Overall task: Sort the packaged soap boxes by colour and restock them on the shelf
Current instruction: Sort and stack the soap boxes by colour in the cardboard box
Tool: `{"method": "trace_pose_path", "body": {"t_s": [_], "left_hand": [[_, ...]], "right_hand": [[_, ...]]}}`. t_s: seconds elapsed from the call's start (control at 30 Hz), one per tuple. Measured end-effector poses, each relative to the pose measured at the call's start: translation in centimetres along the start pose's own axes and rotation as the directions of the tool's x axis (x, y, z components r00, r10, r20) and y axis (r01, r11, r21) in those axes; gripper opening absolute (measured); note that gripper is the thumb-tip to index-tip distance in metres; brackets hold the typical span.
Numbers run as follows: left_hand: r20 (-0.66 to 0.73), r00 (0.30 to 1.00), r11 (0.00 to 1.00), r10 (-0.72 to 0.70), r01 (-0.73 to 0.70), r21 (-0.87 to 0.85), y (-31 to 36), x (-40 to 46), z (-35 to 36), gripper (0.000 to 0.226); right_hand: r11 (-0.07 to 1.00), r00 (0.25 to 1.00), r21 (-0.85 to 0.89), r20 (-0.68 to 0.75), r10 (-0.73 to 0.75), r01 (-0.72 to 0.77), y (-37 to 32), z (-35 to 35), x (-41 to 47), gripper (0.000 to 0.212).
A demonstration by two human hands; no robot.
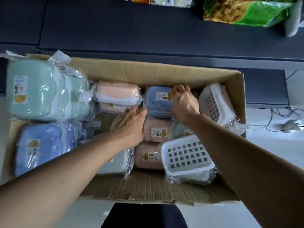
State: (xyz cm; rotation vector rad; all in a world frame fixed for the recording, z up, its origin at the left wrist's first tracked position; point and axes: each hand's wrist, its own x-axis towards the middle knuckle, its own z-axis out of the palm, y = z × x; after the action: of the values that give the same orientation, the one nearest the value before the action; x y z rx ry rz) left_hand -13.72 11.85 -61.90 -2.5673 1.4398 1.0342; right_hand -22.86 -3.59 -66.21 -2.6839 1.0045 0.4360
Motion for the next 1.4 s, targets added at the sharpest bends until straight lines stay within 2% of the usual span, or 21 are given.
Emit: {"method": "trace_pose_path", "body": {"t_s": [0.07, 0.2, 0.27, 0.37, 0.43, 0.53, 0.6, 0.63, 0.67, 0.7, 0.73, 0.77, 0.8, 0.93, 1.03, 1.1, 1.13, 1.23, 1.33, 1.4], "left_hand": [[-0.012, 1.0, 1.0, 0.02, -0.02, -0.01, 0.5, -0.2, 0.3, 0.049], [0.035, 0.995, 0.99, 0.098, -0.093, -0.109, 1.4, -1.2, 1.0, 0.055], [0.1, 0.974, 0.967, 0.201, -0.181, -0.177, 2.2, -1.8, 1.7, 0.065], [0.158, 0.932, 0.944, 0.325, -0.309, -0.119, 4.2, -3.2, 3.4, 0.091], [0.16, 0.926, 0.94, 0.341, -0.334, -0.07, 5.5, -3.9, 4.5, 0.105], [0.117, 0.938, 0.945, 0.327, -0.32, -0.074, 6.1, -3.9, 5.2, 0.096], [0.15, 0.951, 0.959, 0.271, -0.253, -0.131, 5.8, -3.4, 4.2, 0.091], [0.212, 0.949, 0.952, 0.234, -0.179, -0.249, 5.5, -3.3, 3.4, 0.087], [0.289, 0.935, 0.907, 0.204, -0.07, -0.416, 5.2, -3.3, 2.3, 0.077], [0.337, 0.921, 0.817, 0.196, 0.037, -0.576, 4.5, -3.3, 1.1, 0.062], [0.341, 0.919, 0.715, 0.197, 0.103, -0.691, 3.8, -3.5, 0.1, 0.044], [0.331, 0.927, 0.665, 0.177, 0.135, -0.735, 3.0, -3.7, -0.8, 0.03], [0.334, 0.93, 0.645, 0.153, 0.162, -0.747, 2.3, -3.8, -1.4, 0.024], [0.304, 0.952, 0.516, -0.042, 0.281, -0.809, -0.5, -3.8, -2.3, 0.035], [0.317, 0.941, 0.443, -0.119, 0.336, -0.832, -2.4, -3.5, -2.8, 0.053], [0.34, 0.933, 0.374, -0.115, 0.358, -0.856, -3.4, -3.5, -3.0, 0.059], [0.35, 0.931, 0.353, -0.106, 0.364, -0.862, -3.7, -3.5, -3.1, 0.055], [0.372, 0.921, 0.337, -0.111, 0.387, -0.858, -4.0, -3.3, -3.3, 0.049], [0.352, 0.918, 0.376, -0.185, 0.397, -0.837, -3.9, -3.0, -3.3, 0.052], [0.315, 0.923, 0.43, -0.222, 0.383, -0.817, -3.9, -3.2, -3.2, 0.05]], "right_hand": [[0.996, 1.0, 0.086, -0.006, 0.031, -0.03, 0.5, -0.3, -0.4, 0.032], [0.983, 0.997, 0.175, -0.053, -0.051, 0.06, 1.3, -2.7, -3.0, 0.052], [0.972, 0.993, 0.225, -0.111, -0.044, 0.068, 1.7, -4.2, -5.2, 0.048], [0.954, 0.99, 0.294, -0.139, -0.018, 0.058, 2.2, -5.8, -8.5, 0.046], [0.954, 0.994, 0.298, -0.111, 0.014, 0.02, 2.8, -5.6, -9.7, 0.036], [0.932, 0.996, 0.358, -0.047, 0.076, -0.055, 3.7, -4.8, -10.3, 0.037], [0.906, 0.989, 0.413, -0.068, 0.133, -0.093, 4.3, -4.8, -10.7, 0.037], [0.892, 0.982, 0.436, -0.079, 0.17, -0.119, 4.4, -5.0, -11.0, 0.037], [0.875, 0.975, 0.462, -0.081, 0.206, -0.146, 4.6, -5.2, -11.3, 0.037], [0.86, 0.971, 0.484, -0.08, 0.226, -0.161, 4.6, -5.4, -11.5, 0.036], [0.847, 0.968, 0.505, -0.079, 0.238, -0.167, 4.5, -5.6, -11.7, 0.034], [0.835, 0.966, 0.522, -0.077, 0.248, -0.173, 4.3, -5.7, -11.8, 0.032], [0.826, 0.964, 0.533, -0.07, 0.257, -0.181, 4.0, -5.9, -11.8, 0.031], [0.775, 0.974, 0.603, 0.02, 0.225, -0.191, 2.3, -6.0, -11.1, 0.032], [0.689, 0.979, 0.697, 0.174, 0.106, -0.199, 0.9, -5.8, -10.5, 0.057], [0.736, 0.972, 0.653, 0.235, 0.027, -0.178, 0.1, -5.2, -10.1, 0.078], [0.752, 0.966, 0.637, 0.258, 0.001, -0.17, -0.4, -5.1, -10.0, 0.08], [0.706, 0.964, 0.69, 0.264, -0.042, -0.158, -1.6, -5.1, -9.8, 0.058], [0.649, 0.964, 0.743, 0.261, -0.057, -0.163, -2.4, -5.5, -9.8, 0.031], [0.484, 0.945, 0.843, 0.315, -0.09, -0.235, -2.7, -5.5, -9.9, 0.021]]}}
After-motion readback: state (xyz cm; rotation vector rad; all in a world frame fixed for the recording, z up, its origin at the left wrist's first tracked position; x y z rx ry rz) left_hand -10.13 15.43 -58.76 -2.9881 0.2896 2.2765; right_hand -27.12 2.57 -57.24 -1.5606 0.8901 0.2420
